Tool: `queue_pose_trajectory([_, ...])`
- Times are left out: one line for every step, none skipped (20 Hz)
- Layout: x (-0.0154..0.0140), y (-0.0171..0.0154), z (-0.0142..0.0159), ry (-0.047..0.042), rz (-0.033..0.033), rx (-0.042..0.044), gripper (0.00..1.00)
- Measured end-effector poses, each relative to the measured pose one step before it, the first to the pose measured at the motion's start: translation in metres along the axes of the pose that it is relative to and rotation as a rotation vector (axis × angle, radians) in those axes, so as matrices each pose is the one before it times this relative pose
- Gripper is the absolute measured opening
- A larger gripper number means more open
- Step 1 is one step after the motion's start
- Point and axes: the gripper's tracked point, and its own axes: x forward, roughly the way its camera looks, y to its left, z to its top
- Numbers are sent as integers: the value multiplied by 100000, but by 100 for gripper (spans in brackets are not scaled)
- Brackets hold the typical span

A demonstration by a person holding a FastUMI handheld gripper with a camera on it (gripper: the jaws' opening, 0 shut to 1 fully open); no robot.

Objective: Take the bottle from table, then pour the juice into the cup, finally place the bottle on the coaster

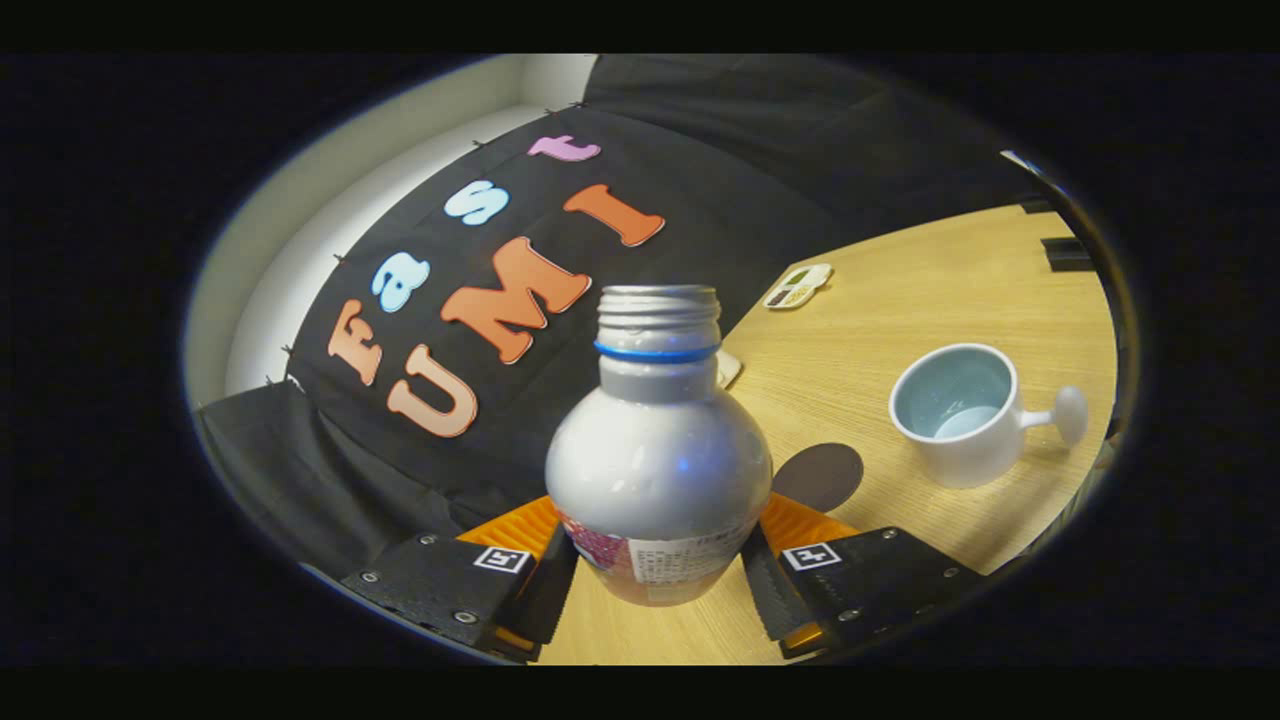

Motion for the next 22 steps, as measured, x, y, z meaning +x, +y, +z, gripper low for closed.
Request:
queue_pose_trajectory([146, 20, 161, -11, 121, 3917, 77])
queue_pose_trajectory([112, 122, 183, -78, 8, 3385, 77])
queue_pose_trajectory([99, -200, 121, 228, -454, 2669, 76])
queue_pose_trajectory([72, -198, 21, 31, -607, 2344, 76])
queue_pose_trajectory([130, -203, 22, 252, -646, 2899, 76])
queue_pose_trajectory([-50, -10, 224, -169, -268, 3093, 76])
queue_pose_trajectory([13, 12, 201, -6, -251, 3361, 76])
queue_pose_trajectory([56, 33, 3, -436, -312, 3324, 76])
queue_pose_trajectory([85, -79, 70, -176, -370, 3118, 76])
queue_pose_trajectory([15, -119, 91, -36, -141, 2950, 76])
queue_pose_trajectory([106, 121, 186, -267, 5, 2902, 76])
queue_pose_trajectory([-22, 349, 206, -103, 496, 2453, 76])
queue_pose_trajectory([61, 207, 171, -208, 115, 2481, 76])
queue_pose_trajectory([-7, 128, 210, -78, 115, 2301, 76])
queue_pose_trajectory([122, 104, 157, -45, 228, 2164, 76])
queue_pose_trajectory([74, 181, 23, -91, 192, 2043, 76])
queue_pose_trajectory([258, 81, -49, 462, 214, 1683, 76])
queue_pose_trajectory([33, -129, -129, 186, -269, 1706, 76])
queue_pose_trajectory([151, -102, -14, 445, -447, 1630, 76])
queue_pose_trajectory([-92, -99, -46, 26, -327, 1802, 76])
queue_pose_trajectory([118, -105, 49, -626, -401, 2565, 76])
queue_pose_trajectory([-16, -3, -58, 300, -313, 2701, 76])
